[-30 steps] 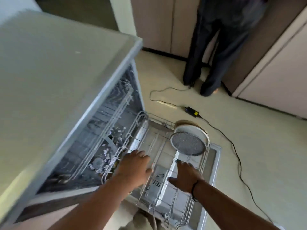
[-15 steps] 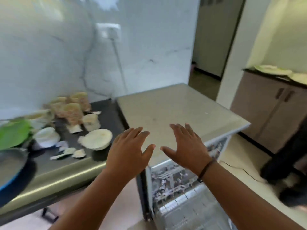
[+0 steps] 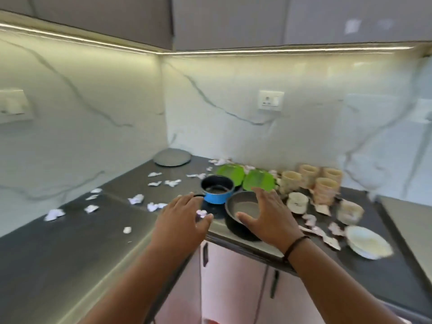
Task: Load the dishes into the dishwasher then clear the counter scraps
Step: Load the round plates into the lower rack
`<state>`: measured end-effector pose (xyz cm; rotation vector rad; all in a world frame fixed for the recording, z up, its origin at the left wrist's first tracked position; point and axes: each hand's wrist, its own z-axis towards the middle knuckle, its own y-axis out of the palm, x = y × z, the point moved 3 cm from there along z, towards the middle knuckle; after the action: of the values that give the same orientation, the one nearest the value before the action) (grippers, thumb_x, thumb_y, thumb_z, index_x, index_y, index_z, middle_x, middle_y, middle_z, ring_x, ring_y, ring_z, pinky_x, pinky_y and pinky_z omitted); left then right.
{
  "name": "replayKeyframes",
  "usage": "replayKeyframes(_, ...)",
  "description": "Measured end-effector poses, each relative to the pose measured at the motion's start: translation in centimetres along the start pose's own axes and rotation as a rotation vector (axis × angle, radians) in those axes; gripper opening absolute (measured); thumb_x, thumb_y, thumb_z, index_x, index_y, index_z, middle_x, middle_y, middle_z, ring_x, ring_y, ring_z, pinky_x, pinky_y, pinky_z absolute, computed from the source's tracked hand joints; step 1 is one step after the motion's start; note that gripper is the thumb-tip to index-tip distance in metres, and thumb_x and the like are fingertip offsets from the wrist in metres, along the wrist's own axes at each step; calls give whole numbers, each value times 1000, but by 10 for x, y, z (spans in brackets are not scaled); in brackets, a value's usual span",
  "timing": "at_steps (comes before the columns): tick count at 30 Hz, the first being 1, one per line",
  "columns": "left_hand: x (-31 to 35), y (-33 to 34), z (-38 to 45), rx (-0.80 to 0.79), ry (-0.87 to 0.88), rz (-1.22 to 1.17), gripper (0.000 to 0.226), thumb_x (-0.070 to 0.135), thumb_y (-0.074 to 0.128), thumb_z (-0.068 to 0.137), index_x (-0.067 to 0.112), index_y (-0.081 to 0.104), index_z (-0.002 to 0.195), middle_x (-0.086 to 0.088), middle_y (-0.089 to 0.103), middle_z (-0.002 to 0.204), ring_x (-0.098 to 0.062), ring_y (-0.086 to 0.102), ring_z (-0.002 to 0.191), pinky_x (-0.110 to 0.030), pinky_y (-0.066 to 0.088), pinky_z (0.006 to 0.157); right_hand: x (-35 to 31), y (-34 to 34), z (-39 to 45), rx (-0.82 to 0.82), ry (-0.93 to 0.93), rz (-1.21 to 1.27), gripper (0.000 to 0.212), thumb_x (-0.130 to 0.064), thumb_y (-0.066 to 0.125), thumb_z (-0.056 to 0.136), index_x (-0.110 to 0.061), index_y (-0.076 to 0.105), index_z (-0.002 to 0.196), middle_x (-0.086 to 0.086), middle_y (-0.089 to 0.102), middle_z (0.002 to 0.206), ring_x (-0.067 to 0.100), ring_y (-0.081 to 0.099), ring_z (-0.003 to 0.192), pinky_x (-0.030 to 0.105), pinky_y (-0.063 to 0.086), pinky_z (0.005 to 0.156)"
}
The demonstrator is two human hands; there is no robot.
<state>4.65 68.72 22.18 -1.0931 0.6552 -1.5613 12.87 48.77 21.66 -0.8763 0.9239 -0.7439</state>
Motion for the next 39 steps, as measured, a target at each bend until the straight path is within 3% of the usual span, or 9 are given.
replayKeyframes(5,-95,-24,-3,33,-198,43,50,54,49,90,33,48,135,9,43,147,-12,34,138,-33,30,112,-83,54,49,-143,-150,102,83,-63,54,81,-24,23,147,-1,32,153,25,16,146,39,24,115)
replayKeyframes(9,-128,-8,21,20,-293,44,53,55,48,90,31,46,137,8,42,147,-13,35,137,-34,30,111,-96,86,91,-208,-179,142,82,-60,54,81,-24,24,148,-1,32,153,27,13,147,40,23,114)
replayKeyframes(14,-152,27,79,-49,-343,59,57,56,47,90,30,42,140,9,40,148,-14,34,137,-31,29,109,-83,118,169,-214,-135,297,74,-57,62,76,-24,38,138,1,51,131,22,43,126,37,39,102)
replayKeyframes(19,-181,52,153,-120,-429,11,59,54,52,89,27,42,141,7,42,147,-16,38,135,-32,30,110,-59,160,258,-332,1,528,74,-54,66,76,-25,38,138,3,51,136,20,50,121,27,35,90)
replayKeyframes(25,-223,78,235,-161,-636,-351,55,45,65,86,21,51,134,2,55,134,-15,53,121,-27,40,100,-41,202,360,-430,164,710,72,-46,73,76,-17,42,134,0,57,106,24,59,105,41,47,94)
replayKeyframes(29,-263,92,275,-107,-839,-709,31,35,65,89,18,63,114,0,63,103,-12,57,82,-26,46,74,-40,237,417,-438,299,883,53,-40,72,80,-16,49,122,1,50,105,20,51,97,32,43,85)
replayKeyframes(31,-288,100,297,-61,-944,-844,28,38,61,91,18,63,111,-2,57,105,-18,55,89,-32,45,82,-45,260,440,-461,399,969,46,-38,71,81,-8,56,113,3,48,96,22,49,88,43,49,88)
replayKeyframes(34,-332,119,327,7,-1029,-925,40,43,57,92,14,57,119,-6,56,118,-24,55,109,-41,45,96,-60,291,466,-459,494,993,29,-29,68,85,-5,60,98,6,48,79,21,45,69,42,49,72)
replayKeyframes(39,-394,165,366,40,-1055,-1044,38,42,62,90,15,54,114,-5,56,112,-25,58,105,-35,49,86,-88,354,515,-437,569,971,18,-23,67,83,-11,54,79,7,42,66,22,43,67,40,46,69)
